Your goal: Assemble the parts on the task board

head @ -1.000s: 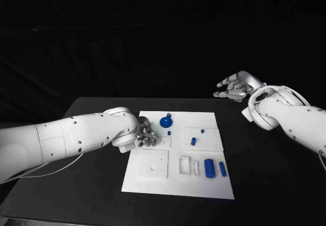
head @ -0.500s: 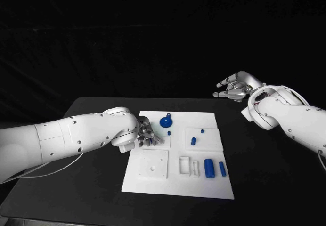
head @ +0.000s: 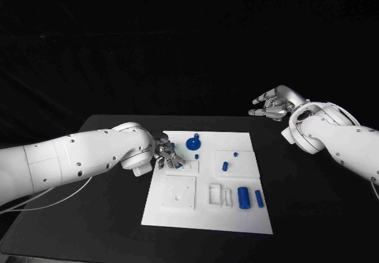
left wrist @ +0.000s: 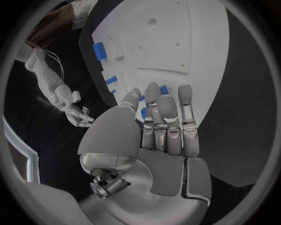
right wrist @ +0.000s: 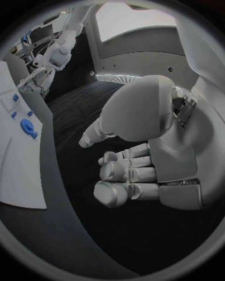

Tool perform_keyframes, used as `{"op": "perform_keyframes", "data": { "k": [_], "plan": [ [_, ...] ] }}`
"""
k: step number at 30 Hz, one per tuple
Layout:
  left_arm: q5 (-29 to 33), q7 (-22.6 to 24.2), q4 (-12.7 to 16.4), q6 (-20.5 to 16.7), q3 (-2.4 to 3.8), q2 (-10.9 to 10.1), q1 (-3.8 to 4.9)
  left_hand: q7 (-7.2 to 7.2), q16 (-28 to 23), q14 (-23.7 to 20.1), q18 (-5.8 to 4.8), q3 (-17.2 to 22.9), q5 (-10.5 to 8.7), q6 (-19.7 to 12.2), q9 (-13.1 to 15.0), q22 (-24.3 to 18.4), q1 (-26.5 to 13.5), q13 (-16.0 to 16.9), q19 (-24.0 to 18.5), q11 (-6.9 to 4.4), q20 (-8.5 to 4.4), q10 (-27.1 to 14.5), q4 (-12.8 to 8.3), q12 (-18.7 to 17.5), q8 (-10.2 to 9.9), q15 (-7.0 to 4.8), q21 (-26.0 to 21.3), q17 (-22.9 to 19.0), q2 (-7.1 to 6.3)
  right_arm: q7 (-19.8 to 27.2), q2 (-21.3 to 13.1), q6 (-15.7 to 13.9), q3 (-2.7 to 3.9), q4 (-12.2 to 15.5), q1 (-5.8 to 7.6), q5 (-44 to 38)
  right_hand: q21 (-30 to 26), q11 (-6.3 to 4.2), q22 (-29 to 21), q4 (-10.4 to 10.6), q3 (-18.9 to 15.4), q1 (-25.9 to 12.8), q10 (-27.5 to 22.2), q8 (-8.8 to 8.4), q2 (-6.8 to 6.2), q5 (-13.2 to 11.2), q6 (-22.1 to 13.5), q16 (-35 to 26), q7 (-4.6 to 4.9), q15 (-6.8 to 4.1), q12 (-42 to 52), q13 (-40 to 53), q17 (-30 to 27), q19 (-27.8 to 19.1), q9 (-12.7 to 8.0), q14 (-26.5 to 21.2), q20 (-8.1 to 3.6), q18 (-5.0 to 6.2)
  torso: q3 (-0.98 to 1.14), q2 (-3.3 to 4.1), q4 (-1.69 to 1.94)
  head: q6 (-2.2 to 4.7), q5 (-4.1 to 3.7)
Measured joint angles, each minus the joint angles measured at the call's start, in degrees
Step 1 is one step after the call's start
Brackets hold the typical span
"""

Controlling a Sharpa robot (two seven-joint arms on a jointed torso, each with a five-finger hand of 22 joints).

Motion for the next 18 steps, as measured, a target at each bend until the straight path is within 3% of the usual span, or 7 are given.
{"op": "perform_keyframes", "data": {
  "k": [2, 5, 8, 12, 14, 18],
  "plan": [
    [0.8, 0.5, 0.7, -0.8, 0.3, -1.4, 0.71, 1.17, -1.9, -1.0, 0.0, -0.2, 0.37, -2.5, -5.3, -1.1, 1.6, -0.7, -0.7, 0.93, 0.68, 0.0, -0.5, -3.1, 0.0, 0.96, -1.8, -1.2, 0.23, 0.2, -0.1, 0.0, 0.0, 0.2, -0.08, 0.1, 0.0, 0.0, 0.0, 0.0, 0.0, 0.0, 0.0, 0.0, 0.0, 0.0, 0.0, 0.0, 0.0, 0.0, 0.0, 0.0, 0.0, 0.0, 0.0, 0.0, 0.0, 0.0, -0.01, -0.03, 0.0, 0.07, 0.13],
    [2.2, 1.1, 1.7, -2.0, 0.62, -3.4, 1.59, 2.33, -4.2, -1.4, 0.01, -0.9, 1.03, -4.7, -10.6, -2.8, 3.2, -1.6, -0.7, 1.15, 0.98, -0.1, -1.8, -7.2, 0.0, 1.41, -3.8, -2.5, 0.87, 0.5, -0.2, 0.0, 0.0, 0.8, -0.22, 0.2, 0.0, 0.0, 0.0, -0.4, 0.4, 0.2, 0.0, 0.0, 0.17, 0.0, 0.4, 0.0, 0.06, 0.0, 0.0, 0.0, 0.0, 0.0, 0.0, 0.0, 0.0, 0.0, -0.01, -0.04, 0.0, 0.22, 0.32],
    [3.7, 1.6, 2.2, -3.2, 0.82, -5.4, 2.36, 2.62, -7.0, -1.9, 0.0, -1.5, 1.37, -5.0, -13.4, -4.6, 3.8, -1.9, -0.8, 1.78, 1.49, -0.1, -2.4, -10.7, 0.0, 1.99, -5.9, -3.9, 1.11, 0.9, -0.3, 0.0, 0.0, 1.9, -0.48, 0.2, 0.0, 0.01, 0.0, -1.0, 0.7, 0.4, 0.0, 0.0, 0.38, -0.6, 0.5, 0.0, 0.0, 0.0, 0.0, 0.1, 0.0, 0.0, 0.0, 0.0, 0.0, 0.0, -0.04, -0.05, 0.01, 0.38, 0.51],
    [6.2, 2.4, 2.5, -4.8, 0.89, -7.7, 2.85, 2.95, -10.0, -2.1, 0.0, -1.6, 1.37, -5.3, -15.3, -6.5, 4.3, -2.1, -1.0, 2.28, 1.8, 0.0, -2.7, -13.9, 0.0, 2.42, -8.0, -5.3, 1.63, 1.4, -0.1, 0.4, -0.13, 3.8, -0.81, -0.4, 0.7, -0.13, 0.0, -1.9, 1.5, 0.6, 0.2, 0.0, 0.6, -0.7, 1.3, 0.0, -0.18, 0.0, 0.7, 0.6, 0.3, 0.0, 0.0, 0.0, 0.0, -0.01, -0.1, -0.06, 0.02, 0.54, 0.71],
    [7.7, 3.0, 2.6, -5.6, 0.9, -8.6, 2.96, 3.84, -13.2, -3.5, 0.0, -1.3, 1.37, -6.8, -16.7, -8.0, 5.3, -2.1, -2.0, 3.29, 2.8, -0.6, -3.0, -16.2, 0.0, 3.52, -9.8, -6.6, 1.93, 1.6, 0.4, 1.0, -0.43, 4.7, -0.91, -1.1, 1.4, -0.39, 0.0, -2.6, 2.3, 0.6, 0.5, 0.0, 0.6, -0.7, 2.0, 0.6, -0.14, 0.0, 1.3, 1.2, 0.8, 0.0, 0.0, 0.0, 0.0, 0.0, -0.12, -0.06, 0.03, 0.63, 0.79],
    [11.7, 5.4, 2.7, -7.9, 0.91, -10.1, 3.09, 5.27, -21.2, -5.0, 0.0, -0.3, 1.63, -8.9, -20.3, -12.4, 7.1, -2.2, -3.5, 5.03, 4.3, -3.2, -3.4, -20.5, 0.0, 5.02, -14.1, -10.0, 2.11, 2.2, 3.0, 3.1, -1.97, 6.3, -1.12, -3.4, 2.3, -0.56, 0.0, -3.7, 3.3, 0.3, 0.8, 0.0, 0.87, -0.7, 2.4, 1.2, -0.39, 0.0, 2.2, 2.2, 1.5, 0.0, -0.1, 0.0, 0.0, 0.0, -0.16, -0.05, 0.1, 0.91, 1.02]
  ]
}}
